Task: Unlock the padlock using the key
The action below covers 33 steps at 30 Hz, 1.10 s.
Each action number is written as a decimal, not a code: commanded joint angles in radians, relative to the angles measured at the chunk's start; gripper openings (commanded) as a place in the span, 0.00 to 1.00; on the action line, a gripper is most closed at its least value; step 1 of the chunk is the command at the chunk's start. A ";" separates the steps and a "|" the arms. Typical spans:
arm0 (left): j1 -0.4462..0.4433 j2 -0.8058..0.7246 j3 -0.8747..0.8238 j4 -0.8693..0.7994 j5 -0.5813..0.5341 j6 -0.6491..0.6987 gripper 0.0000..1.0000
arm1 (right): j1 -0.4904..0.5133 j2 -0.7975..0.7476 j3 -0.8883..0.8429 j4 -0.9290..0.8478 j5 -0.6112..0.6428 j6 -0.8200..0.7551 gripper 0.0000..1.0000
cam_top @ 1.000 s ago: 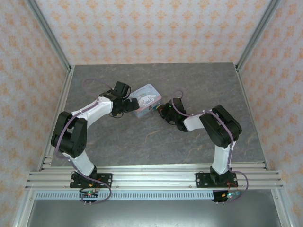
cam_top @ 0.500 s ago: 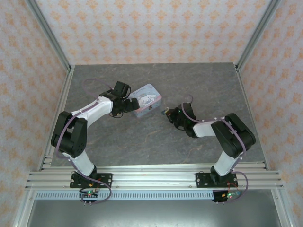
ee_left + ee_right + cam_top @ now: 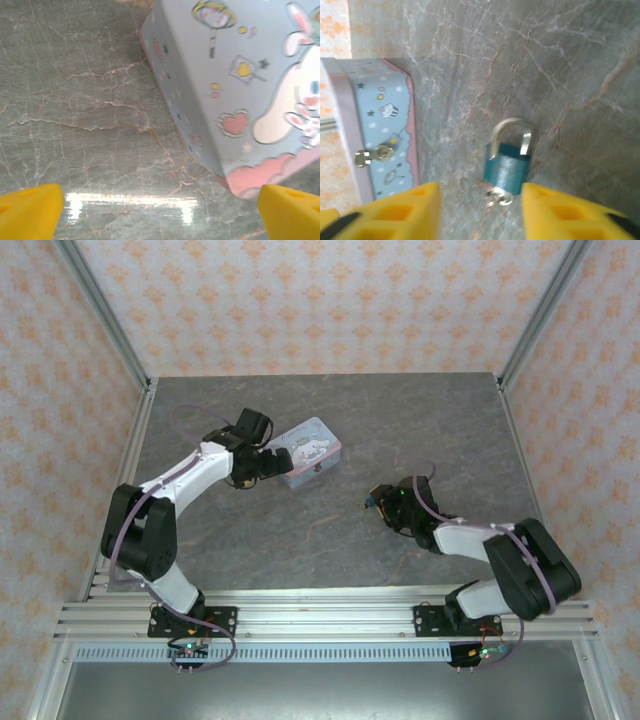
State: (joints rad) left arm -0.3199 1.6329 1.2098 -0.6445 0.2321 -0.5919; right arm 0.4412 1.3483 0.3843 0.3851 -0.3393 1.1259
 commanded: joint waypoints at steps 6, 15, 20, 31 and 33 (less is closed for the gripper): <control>0.027 -0.160 0.069 -0.092 0.011 0.030 1.00 | -0.054 -0.339 0.004 -0.363 0.033 -0.071 0.70; 0.039 -0.326 0.063 -0.091 -0.269 0.137 1.00 | -0.206 -0.435 0.275 -0.719 0.054 -0.364 0.93; 0.039 -0.483 -0.095 0.109 -0.519 0.248 1.00 | -0.254 -0.392 0.452 -0.829 0.282 -0.540 0.99; 0.060 -0.626 -0.425 0.515 -0.713 0.479 1.00 | -0.279 -0.320 0.235 -0.300 0.831 -0.981 0.99; 0.083 -0.616 -0.479 0.615 -0.707 0.500 1.00 | -0.289 -0.275 0.174 -0.170 0.847 -1.007 0.99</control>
State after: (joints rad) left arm -0.2649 1.0233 0.7834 -0.2382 -0.4038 -0.1730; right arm 0.1658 1.0328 0.6163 -0.0204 0.3534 0.2554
